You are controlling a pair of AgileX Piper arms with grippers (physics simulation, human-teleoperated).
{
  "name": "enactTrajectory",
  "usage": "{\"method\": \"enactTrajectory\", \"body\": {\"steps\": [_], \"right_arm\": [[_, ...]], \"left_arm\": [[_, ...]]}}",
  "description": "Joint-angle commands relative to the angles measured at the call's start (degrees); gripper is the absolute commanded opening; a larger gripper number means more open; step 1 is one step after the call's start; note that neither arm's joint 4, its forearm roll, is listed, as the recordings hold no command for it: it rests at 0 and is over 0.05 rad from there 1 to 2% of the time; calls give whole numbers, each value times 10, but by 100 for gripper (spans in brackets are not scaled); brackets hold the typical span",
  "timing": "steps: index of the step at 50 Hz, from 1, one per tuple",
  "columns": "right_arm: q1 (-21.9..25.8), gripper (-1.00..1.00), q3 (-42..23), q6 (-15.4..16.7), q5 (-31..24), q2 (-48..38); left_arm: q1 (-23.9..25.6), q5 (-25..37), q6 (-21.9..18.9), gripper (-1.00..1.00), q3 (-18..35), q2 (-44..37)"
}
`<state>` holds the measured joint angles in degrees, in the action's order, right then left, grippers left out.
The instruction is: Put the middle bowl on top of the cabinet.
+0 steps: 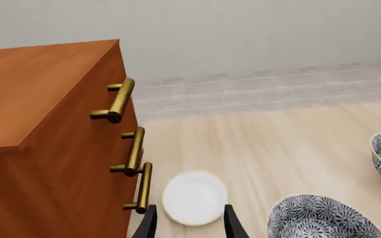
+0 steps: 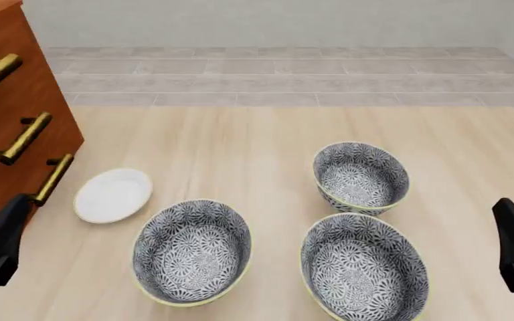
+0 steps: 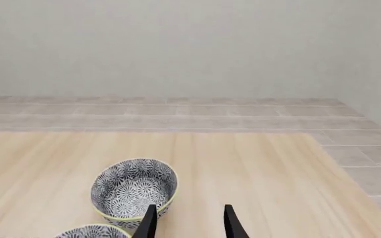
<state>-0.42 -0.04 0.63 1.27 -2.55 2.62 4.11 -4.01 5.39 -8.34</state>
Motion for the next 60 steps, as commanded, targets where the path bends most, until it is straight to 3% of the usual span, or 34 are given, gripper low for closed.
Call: {"method": "enactTrajectory", "body": {"steps": [1,6,9,10,20,26,44,47,60], "right_arm": [[0,100,0,5,3,-8],[-1,100,0,6,7,-13],[1,100,0,7,7,-15],[3,100,0,8,8,-16],[5,100,0,10,14,-26],[7,100,0,10,22,-38],[10,100,0,10,36,-58],[11,100,0,11,40,-62],[13,100,0,12,49,-75]], "left_arm": [[11,21,-24,100,40,-85],[6,37,-19,100,59,-131],[4,48,-32,100,65,-140],[2,53,-55,100,66,-140],[29,97,-41,100,93,-177],[21,109,-72,100,111,-205],[76,226,3,100,200,-250],[85,233,27,100,204,-263],[102,263,42,100,207,-264]]}}
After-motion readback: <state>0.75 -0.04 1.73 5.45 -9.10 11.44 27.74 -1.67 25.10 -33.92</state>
